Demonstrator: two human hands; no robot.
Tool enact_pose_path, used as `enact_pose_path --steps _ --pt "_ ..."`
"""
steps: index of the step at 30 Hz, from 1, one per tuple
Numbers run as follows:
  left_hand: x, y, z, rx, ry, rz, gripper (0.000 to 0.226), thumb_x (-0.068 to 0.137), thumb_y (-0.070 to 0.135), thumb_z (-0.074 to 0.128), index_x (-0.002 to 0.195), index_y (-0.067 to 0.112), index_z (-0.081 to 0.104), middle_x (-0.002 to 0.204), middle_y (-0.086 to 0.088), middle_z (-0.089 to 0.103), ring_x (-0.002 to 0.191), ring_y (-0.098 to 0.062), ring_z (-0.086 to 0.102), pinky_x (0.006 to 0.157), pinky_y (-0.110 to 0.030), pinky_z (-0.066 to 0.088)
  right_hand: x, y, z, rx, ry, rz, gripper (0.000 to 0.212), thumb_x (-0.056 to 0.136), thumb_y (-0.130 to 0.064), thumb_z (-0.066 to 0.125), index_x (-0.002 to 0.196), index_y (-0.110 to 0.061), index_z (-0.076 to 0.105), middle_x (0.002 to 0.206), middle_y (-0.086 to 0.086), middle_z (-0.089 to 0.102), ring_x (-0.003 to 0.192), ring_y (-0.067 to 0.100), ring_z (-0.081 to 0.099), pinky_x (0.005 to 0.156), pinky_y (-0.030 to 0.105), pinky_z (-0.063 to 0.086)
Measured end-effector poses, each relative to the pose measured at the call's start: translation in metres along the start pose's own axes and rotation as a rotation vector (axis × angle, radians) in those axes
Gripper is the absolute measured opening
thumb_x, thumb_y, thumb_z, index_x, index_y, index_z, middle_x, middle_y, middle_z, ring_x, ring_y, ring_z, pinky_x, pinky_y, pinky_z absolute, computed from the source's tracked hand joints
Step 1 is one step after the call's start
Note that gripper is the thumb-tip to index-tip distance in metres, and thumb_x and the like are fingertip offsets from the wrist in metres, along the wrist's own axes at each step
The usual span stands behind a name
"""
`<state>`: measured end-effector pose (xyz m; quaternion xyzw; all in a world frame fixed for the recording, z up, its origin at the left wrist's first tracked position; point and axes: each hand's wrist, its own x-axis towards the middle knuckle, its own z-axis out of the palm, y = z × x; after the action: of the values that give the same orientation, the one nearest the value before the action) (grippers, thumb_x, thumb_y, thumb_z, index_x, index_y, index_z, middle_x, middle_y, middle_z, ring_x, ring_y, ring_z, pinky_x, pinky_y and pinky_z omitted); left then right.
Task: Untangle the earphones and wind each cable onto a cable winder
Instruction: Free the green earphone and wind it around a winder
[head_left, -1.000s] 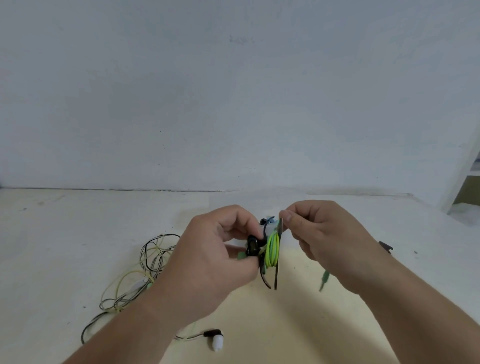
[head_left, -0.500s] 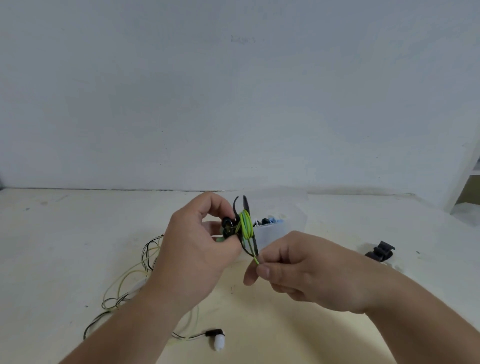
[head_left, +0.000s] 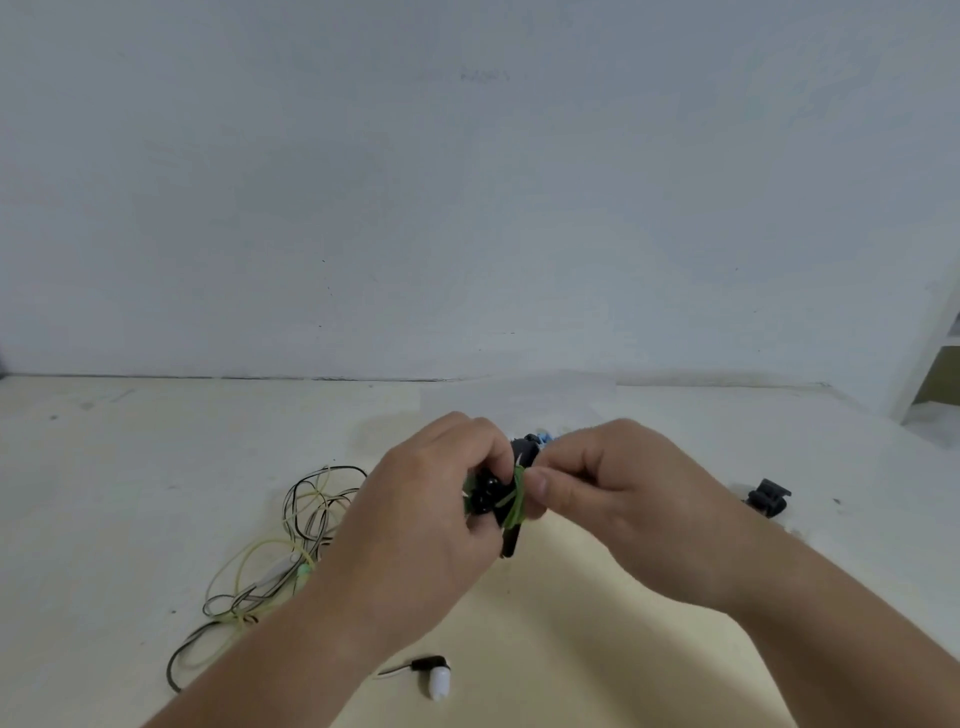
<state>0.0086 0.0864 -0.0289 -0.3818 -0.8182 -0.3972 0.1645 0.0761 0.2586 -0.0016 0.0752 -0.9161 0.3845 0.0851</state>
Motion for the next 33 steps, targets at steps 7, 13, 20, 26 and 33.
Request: enact_pose_path --steps 7,13,20,26,33 --pt "-0.003 0.007 -0.002 -0.126 -0.097 -0.006 0.037 0.073 -0.003 0.068 0.082 0.032 0.059 0.085 0.014 0.058 0.07 0.001 0.055 0.062 -0.012 0.042 0.004 -0.001 -0.001 0.124 0.266 0.092 0.026 0.091 -0.034 0.066 0.071 -0.018 0.067 0.064 -0.003 0.07 0.054 0.003 0.061 0.054 0.012 0.044" --pt "-0.004 0.011 -0.002 -0.161 -0.108 -0.005 0.037 0.074 -0.002 0.068 0.084 0.033 0.058 0.086 0.014 0.06 0.073 0.001 0.056 0.068 -0.016 0.046 0.005 0.003 0.001 0.437 0.202 0.199 0.033 0.096 -0.025 0.061 0.086 0.006 0.059 0.068 0.01 0.071 0.047 0.024 0.062 0.048 0.03 0.047" --pt "-0.004 0.011 0.001 -0.249 -0.031 -0.098 0.042 0.08 -0.003 0.067 0.091 0.037 0.058 0.091 0.015 0.067 0.078 -0.008 0.065 0.06 -0.014 0.045 0.01 0.003 0.004 0.724 0.276 0.187 0.025 0.096 -0.013 0.06 0.074 -0.005 0.052 0.076 0.023 0.071 0.043 0.022 0.059 0.045 0.027 0.047" --pt "0.003 0.009 -0.001 -0.678 -0.056 -0.413 0.038 0.071 0.005 0.074 0.094 0.034 0.068 0.098 0.009 0.07 0.083 -0.014 0.074 0.068 -0.032 0.061 0.009 0.001 0.005 0.658 0.423 0.063 0.027 0.097 -0.011 0.058 0.078 0.007 0.05 0.078 0.015 0.073 0.048 0.024 0.062 0.049 0.031 0.05" --pt "0.002 0.011 0.002 -1.051 -0.182 -0.559 0.03 0.07 0.035 0.072 0.093 0.015 0.073 0.087 -0.007 0.071 0.068 -0.022 0.066 0.06 -0.031 0.057 0.008 -0.001 0.005 0.721 0.324 0.023 0.033 0.091 -0.021 0.06 0.082 0.01 0.055 0.08 0.019 0.073 0.055 0.025 0.065 0.055 0.031 0.052"
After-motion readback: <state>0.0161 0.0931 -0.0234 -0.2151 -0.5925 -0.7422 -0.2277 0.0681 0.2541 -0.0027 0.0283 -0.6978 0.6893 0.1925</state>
